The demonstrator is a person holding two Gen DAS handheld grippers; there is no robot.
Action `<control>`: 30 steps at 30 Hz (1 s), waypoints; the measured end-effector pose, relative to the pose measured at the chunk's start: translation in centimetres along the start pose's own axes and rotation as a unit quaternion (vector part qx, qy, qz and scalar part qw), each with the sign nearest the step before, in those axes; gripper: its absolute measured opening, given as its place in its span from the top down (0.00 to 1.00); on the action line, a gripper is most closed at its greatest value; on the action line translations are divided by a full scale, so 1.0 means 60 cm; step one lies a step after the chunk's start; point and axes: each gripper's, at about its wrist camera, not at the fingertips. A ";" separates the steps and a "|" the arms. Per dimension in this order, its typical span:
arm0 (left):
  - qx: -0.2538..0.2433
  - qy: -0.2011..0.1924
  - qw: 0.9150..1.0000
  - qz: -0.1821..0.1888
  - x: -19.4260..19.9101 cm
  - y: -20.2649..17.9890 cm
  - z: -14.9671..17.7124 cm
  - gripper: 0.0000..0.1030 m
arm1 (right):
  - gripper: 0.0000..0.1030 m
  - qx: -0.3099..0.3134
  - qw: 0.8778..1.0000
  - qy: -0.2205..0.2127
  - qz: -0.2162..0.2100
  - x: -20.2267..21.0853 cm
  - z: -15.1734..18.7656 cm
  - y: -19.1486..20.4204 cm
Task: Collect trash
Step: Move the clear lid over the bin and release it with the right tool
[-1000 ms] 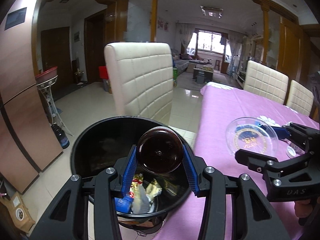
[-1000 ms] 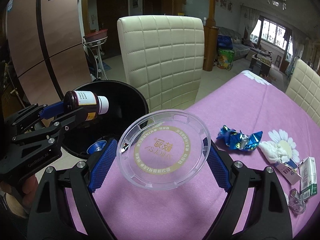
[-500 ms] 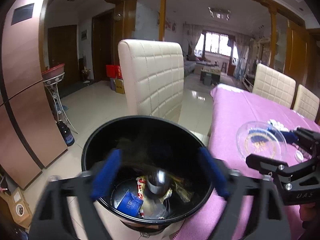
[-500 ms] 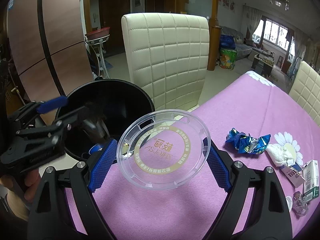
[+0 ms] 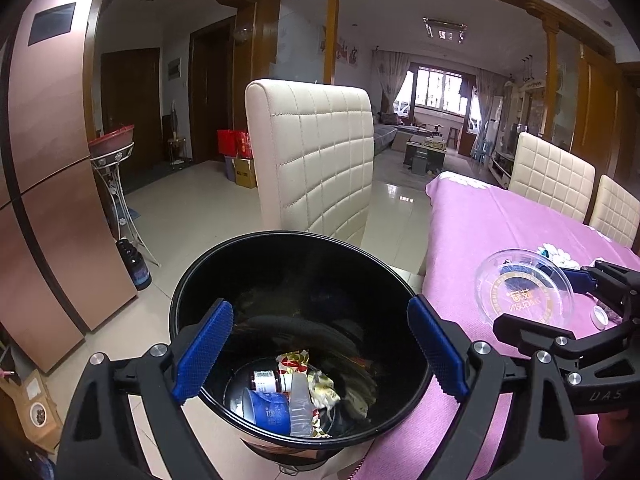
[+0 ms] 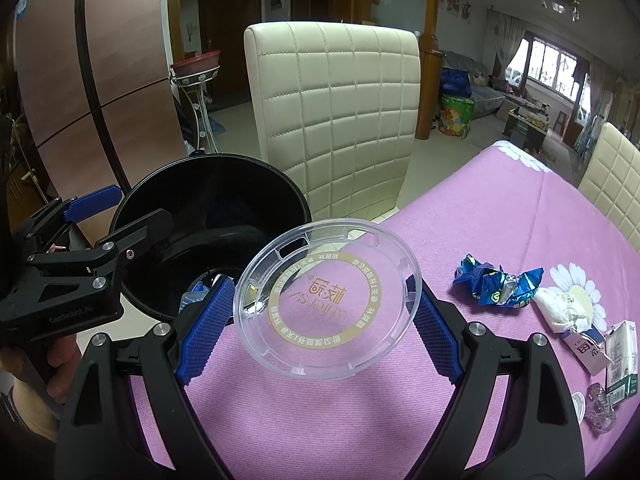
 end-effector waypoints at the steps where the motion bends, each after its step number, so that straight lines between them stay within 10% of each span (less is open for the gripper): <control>1: 0.001 0.000 1.000 0.000 0.000 0.001 0.000 0.16 | 0.17 0.000 1.000 0.001 0.000 -0.001 0.000 0.001; 30: 0.050 -0.002 0.998 -0.036 0.008 0.066 0.002 0.16 | 0.14 0.024 0.999 0.014 -0.030 -0.058 -0.027 0.057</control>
Point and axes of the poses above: each gripper's, at about its wrist camera, not at the fingertips, and x roughly against the way its jaws point, y to its left, z to its underside
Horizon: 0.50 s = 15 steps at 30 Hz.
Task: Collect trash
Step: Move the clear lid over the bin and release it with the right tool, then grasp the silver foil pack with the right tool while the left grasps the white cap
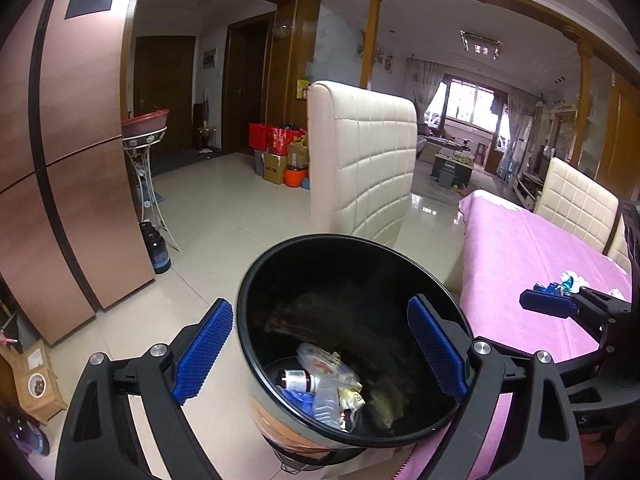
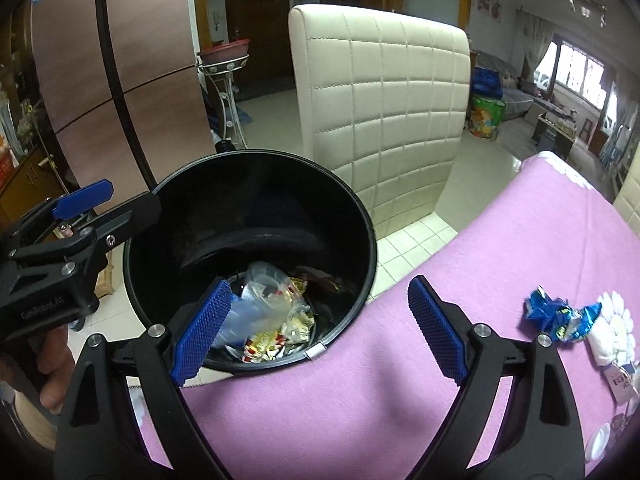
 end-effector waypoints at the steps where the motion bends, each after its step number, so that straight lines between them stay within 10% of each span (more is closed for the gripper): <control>1: -0.004 0.002 1.000 0.005 -0.001 -0.005 0.001 0.16 | 0.14 0.000 1.000 0.000 0.007 0.004 0.005 -0.003; 9: -0.050 0.011 0.998 0.042 0.001 -0.079 0.011 0.16 | 0.17 -0.033 0.996 0.003 0.078 0.060 0.051 -0.087; 15: -0.089 0.017 0.993 0.079 0.006 -0.154 0.021 0.16 | 0.44 -0.070 0.989 0.017 0.132 0.103 0.096 -0.167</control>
Point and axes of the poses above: each gripper's, at about its wrist camera, not at the fingertips, and x roughly against the way its jaws point, y to its left, z to its underside
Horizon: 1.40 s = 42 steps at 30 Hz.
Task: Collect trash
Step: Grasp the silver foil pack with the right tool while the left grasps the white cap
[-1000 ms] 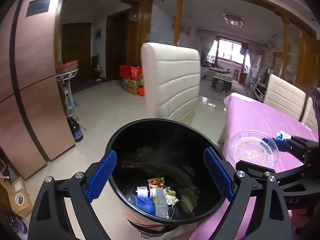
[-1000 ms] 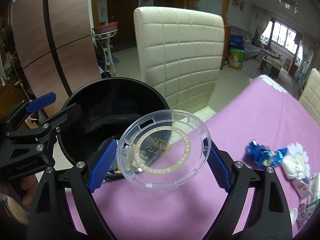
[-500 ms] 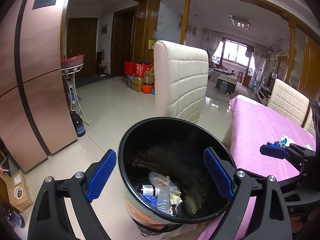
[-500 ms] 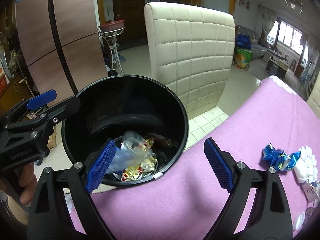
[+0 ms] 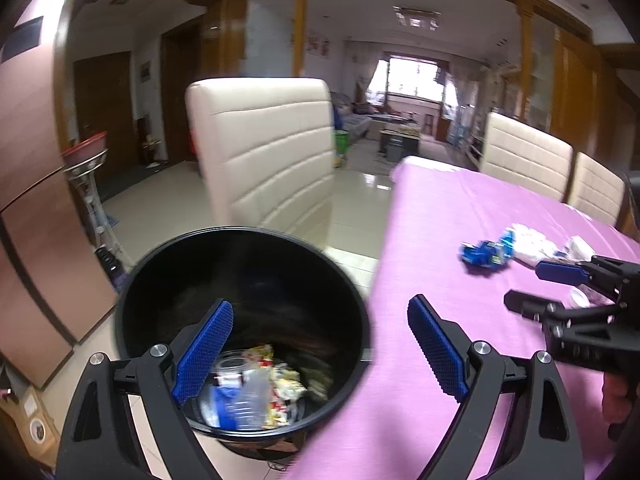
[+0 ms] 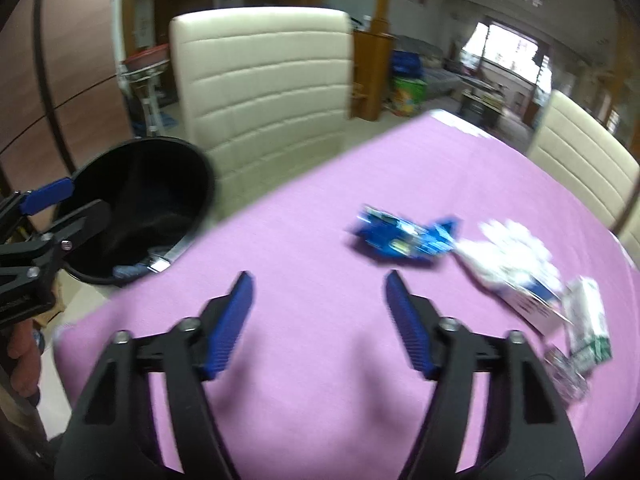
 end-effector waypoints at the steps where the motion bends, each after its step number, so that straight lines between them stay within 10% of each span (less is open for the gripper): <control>1: -0.007 0.000 1.000 0.007 0.000 -0.013 -0.001 0.16 | 0.45 -0.004 1.000 0.001 0.011 0.004 0.006 -0.014; 17: -0.125 0.039 0.977 0.169 -0.034 -0.275 -0.022 0.16 | 0.45 -0.105 0.980 0.025 0.166 0.036 0.108 -0.284; 28: -0.221 0.090 0.948 0.208 -0.084 -0.452 -0.008 0.16 | 0.45 -0.141 0.985 0.052 0.086 0.021 0.148 -0.348; 42: -0.235 0.126 0.943 0.197 -0.142 -0.505 -0.001 0.16 | 0.71 -0.158 0.983 0.052 0.082 0.035 0.154 -0.357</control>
Point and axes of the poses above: each gripper's, at about its wrist camera, not at the fingertips, and x roughly against the way its jaws point, y to its left, z to its underside
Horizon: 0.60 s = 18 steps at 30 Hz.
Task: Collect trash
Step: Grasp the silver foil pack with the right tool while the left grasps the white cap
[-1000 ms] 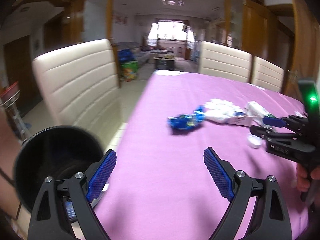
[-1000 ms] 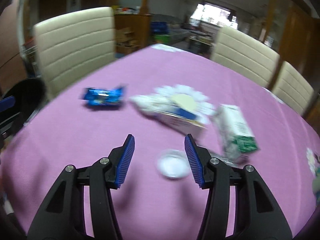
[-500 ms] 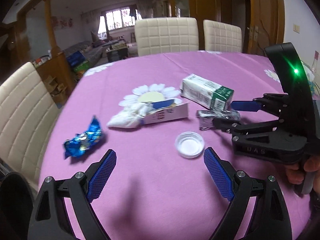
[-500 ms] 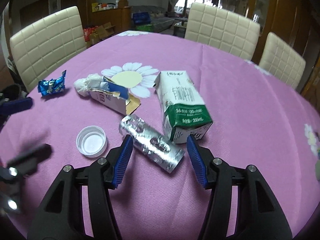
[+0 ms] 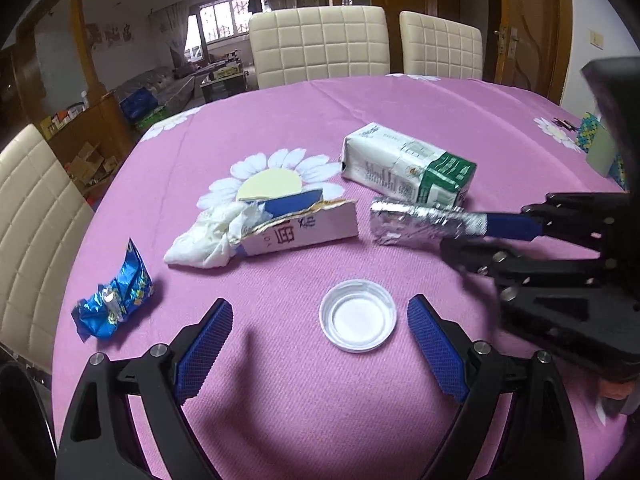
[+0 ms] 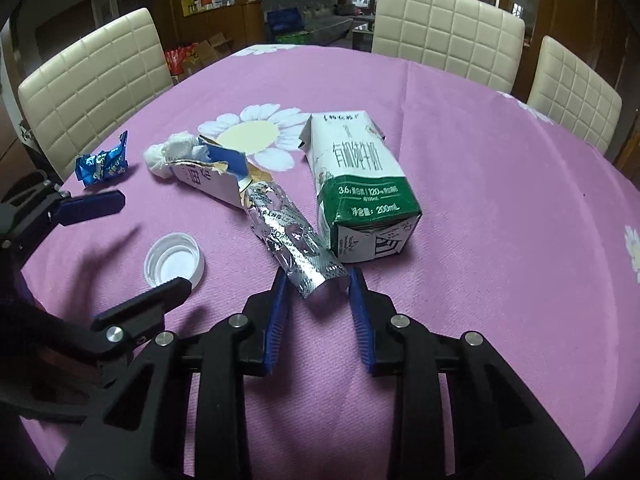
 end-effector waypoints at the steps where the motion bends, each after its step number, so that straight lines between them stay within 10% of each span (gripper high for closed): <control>1: 0.005 0.004 1.000 0.006 -0.002 0.004 0.001 0.16 | 0.71 -0.001 1.000 -0.004 -0.002 0.003 0.000 0.000; 7: 0.006 0.006 0.999 0.034 -0.005 0.005 0.001 0.18 | 0.76 -0.001 1.000 -0.010 -0.011 0.010 0.000 0.009; 12: -0.010 0.014 0.999 0.036 -0.009 -0.006 0.001 0.59 | 0.76 0.002 1.000 -0.012 -0.009 0.011 0.000 0.014; 18: -0.003 0.010 1.000 0.024 0.003 -0.003 0.004 0.62 | 0.77 -0.008 0.999 -0.027 -0.019 0.022 -0.001 0.009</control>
Point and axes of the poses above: each gripper's, at about its wrist camera, not at the fingertips, and x roughly against the way its jaws point, y to its left, z to its underside
